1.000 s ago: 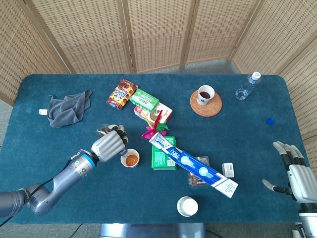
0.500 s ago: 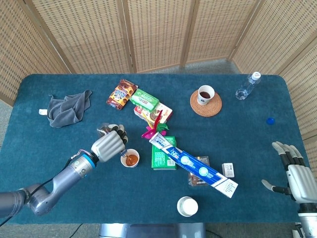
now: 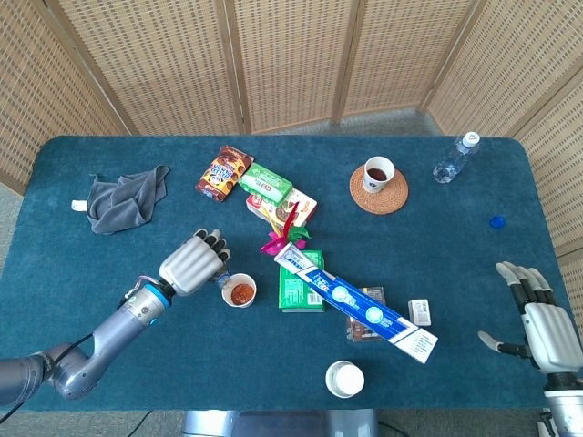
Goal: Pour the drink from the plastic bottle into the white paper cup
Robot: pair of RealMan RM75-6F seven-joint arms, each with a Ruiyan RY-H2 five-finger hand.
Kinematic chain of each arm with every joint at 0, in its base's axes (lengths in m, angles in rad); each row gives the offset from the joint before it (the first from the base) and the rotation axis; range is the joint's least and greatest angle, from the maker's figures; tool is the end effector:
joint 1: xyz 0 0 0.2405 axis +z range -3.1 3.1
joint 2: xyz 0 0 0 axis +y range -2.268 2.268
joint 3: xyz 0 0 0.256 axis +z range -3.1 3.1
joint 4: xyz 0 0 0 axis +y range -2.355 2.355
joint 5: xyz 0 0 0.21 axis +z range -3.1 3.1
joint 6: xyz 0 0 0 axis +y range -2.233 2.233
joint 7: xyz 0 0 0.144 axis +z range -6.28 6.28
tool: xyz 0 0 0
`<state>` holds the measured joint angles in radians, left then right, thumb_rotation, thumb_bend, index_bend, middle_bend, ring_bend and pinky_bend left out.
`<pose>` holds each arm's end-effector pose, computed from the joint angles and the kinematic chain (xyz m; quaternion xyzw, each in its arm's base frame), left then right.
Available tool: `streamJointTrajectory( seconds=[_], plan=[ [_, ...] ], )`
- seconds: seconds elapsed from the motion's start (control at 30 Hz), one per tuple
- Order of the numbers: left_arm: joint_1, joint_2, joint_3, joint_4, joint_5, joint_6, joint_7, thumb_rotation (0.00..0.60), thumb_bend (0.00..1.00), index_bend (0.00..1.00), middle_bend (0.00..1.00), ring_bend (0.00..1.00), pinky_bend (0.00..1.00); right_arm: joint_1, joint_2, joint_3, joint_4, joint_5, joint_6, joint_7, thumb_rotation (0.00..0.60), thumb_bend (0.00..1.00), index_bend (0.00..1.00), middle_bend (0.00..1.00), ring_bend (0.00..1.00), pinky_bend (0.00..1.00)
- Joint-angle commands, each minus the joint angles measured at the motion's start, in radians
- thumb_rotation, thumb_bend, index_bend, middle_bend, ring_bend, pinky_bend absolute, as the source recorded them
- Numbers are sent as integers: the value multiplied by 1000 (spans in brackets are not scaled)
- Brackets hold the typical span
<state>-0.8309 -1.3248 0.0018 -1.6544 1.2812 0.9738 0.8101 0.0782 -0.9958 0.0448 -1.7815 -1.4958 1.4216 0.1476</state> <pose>-0.1379 0.3195 0.0210 -0.8692 -0.0592 -0.2397 0.4285 -0.2909 -0.1753 0.1728 0.5662 -0.4660 0.4213 0.5337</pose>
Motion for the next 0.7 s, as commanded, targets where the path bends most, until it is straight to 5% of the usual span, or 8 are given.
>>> streamJointTrajectory(
  seconds=[0.03,0.7],
  plan=[
    [46,-2,-9,15,16,44,-119,600,326,331,342,238,384,2,-3,-2,0,1,-6,-6,600,0,0,0,0,0],
    [225,-83,-31,249,76,163,-730,600,320,339,368,237,384,14,-33,-11,-3,11,-34,-76,600,0,0,0,0,0]
  ],
)
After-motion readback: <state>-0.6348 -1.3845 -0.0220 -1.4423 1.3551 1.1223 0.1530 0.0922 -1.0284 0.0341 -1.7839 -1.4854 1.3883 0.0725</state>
